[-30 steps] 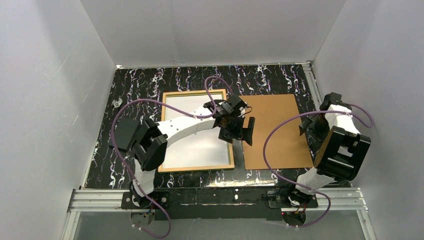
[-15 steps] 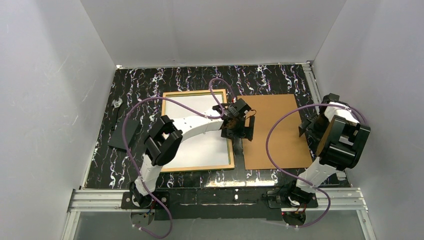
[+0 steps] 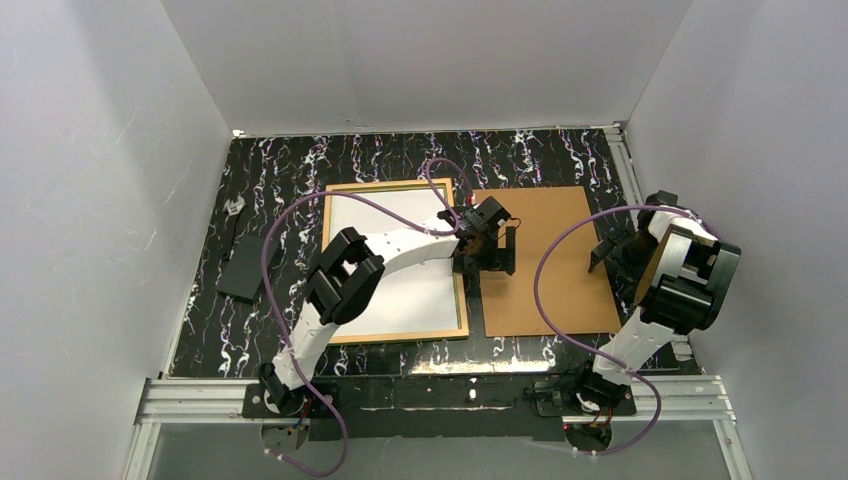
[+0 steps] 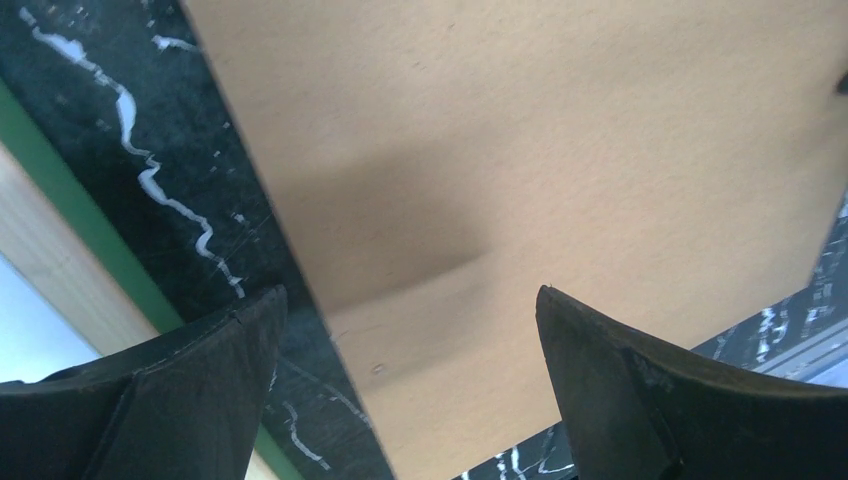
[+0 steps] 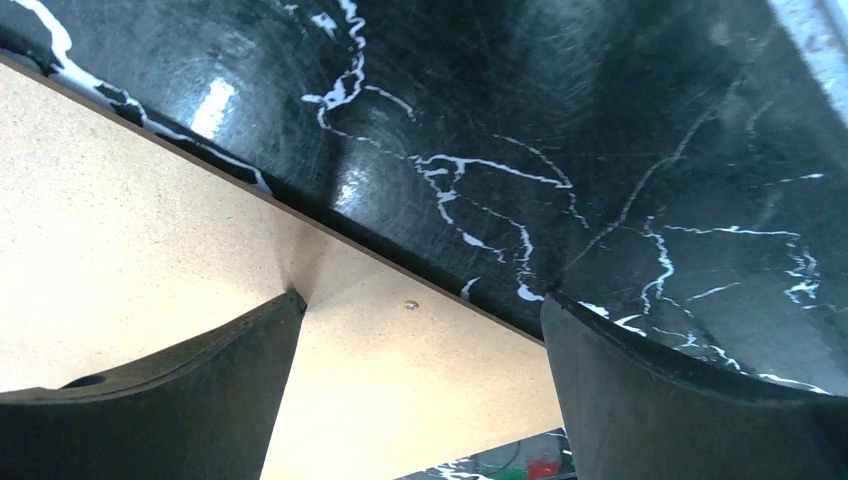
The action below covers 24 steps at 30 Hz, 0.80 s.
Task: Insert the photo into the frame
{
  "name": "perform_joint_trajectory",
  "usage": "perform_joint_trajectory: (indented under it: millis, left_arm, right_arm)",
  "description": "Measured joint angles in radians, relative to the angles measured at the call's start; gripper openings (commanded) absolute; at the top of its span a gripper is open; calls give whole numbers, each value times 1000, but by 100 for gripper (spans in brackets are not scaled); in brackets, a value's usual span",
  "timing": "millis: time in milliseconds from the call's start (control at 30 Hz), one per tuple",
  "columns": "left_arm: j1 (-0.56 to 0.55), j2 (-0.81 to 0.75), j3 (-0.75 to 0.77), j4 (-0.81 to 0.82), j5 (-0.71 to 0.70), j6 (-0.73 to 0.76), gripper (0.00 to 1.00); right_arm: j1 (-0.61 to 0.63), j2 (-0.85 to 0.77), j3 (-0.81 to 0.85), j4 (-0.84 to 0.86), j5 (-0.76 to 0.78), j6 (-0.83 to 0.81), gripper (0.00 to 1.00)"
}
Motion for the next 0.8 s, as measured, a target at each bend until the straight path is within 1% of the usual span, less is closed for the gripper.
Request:
perform_joint_trajectory:
  millis: [100, 300, 567, 800]
  left_arm:
    - [5, 27, 37, 2, 18, -25, 96]
    - [14, 27, 26, 37, 48, -76, 96]
    - [33, -14, -52, 124, 84, -99, 96]
    - [94, -35, -89, 174, 123, -119, 95]
  right_arm:
    - [0, 0, -8, 11, -33, -5, 98]
    - [0, -11, -22, 15, -66, -29, 98]
    - [-10, -59, -69, 39, -150, -62, 98]
    - [-13, -100, -121, 56, -267, -90, 98]
